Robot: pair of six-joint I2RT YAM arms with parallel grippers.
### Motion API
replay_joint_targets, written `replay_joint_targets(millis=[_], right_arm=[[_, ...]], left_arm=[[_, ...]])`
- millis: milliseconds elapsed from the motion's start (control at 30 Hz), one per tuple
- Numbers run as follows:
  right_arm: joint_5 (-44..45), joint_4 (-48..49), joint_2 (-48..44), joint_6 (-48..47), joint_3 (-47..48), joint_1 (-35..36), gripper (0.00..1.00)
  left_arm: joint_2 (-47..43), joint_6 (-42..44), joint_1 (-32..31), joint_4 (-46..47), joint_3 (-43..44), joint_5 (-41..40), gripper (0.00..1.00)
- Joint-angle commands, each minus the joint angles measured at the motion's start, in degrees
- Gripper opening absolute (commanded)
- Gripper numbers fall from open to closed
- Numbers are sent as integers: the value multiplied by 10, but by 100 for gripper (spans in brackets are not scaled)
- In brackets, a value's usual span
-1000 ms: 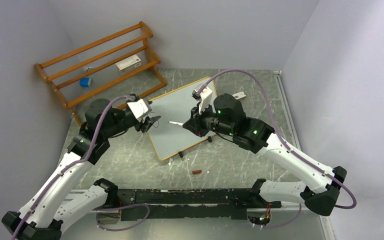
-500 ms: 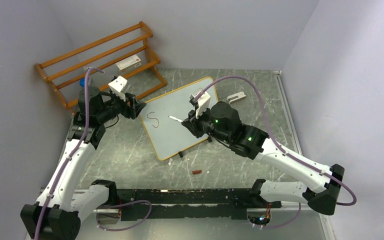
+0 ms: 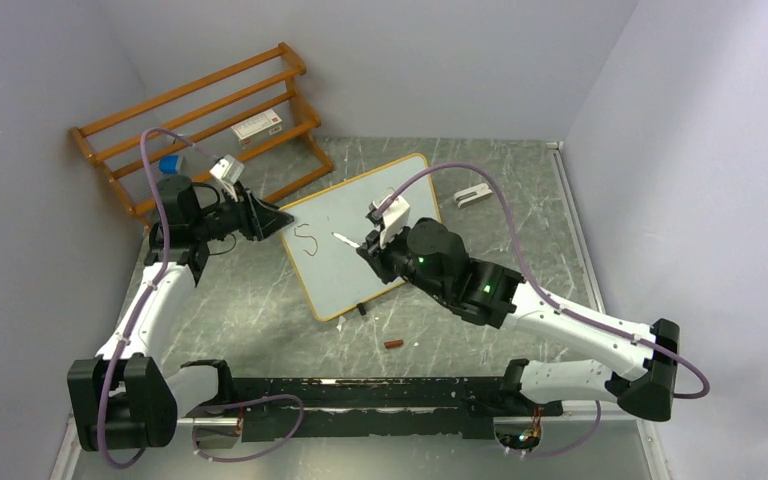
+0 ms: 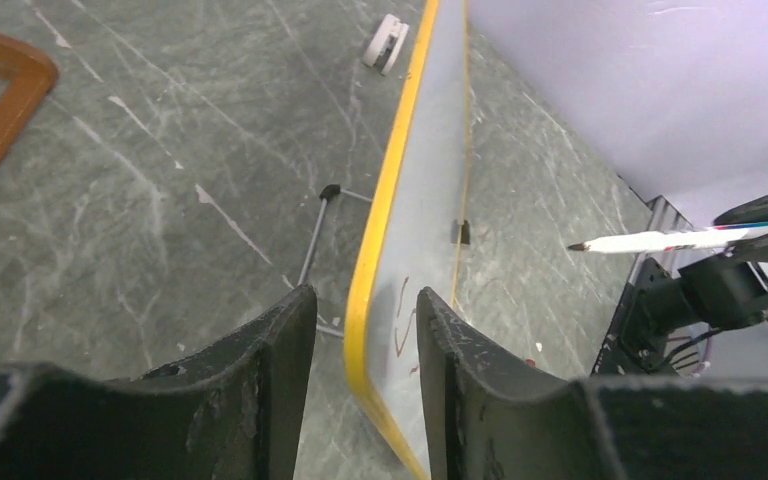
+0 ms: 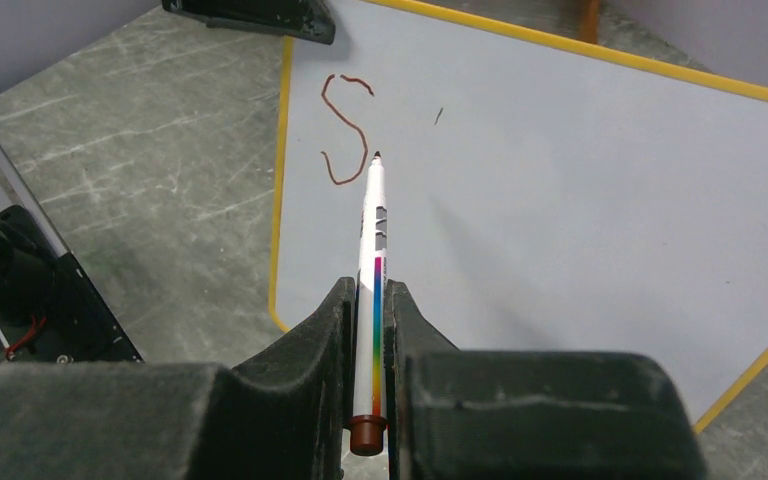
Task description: Write a sentence on the whiteboard
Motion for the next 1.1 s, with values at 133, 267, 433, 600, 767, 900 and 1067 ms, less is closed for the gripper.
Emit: replay_joint_targets(millis=[133,267,433,600,767,900,1067], right_arm=[[58,60,13,-14,-17,26,0],[79,72,23,-21,-16,38,0],[127,74,42,-31,-11,68,0],[167,50,67,-31,7,91,0],[193,16,97,-31,31,101,0],[203,9,117,-31,42,108,0],[219,7,141,-24,56,114,0]], left_arm=[[22,-69,6,111,-18,87,37],[40,-65,6,108,-16,91,26],[54,-45,9,92,-12,95,11],[67,-6,16,56,-1,88,5],[76,17,26,34,6,83,5],[73,23,26,30,7,84,5],[71,21,26,35,4,82,5]])
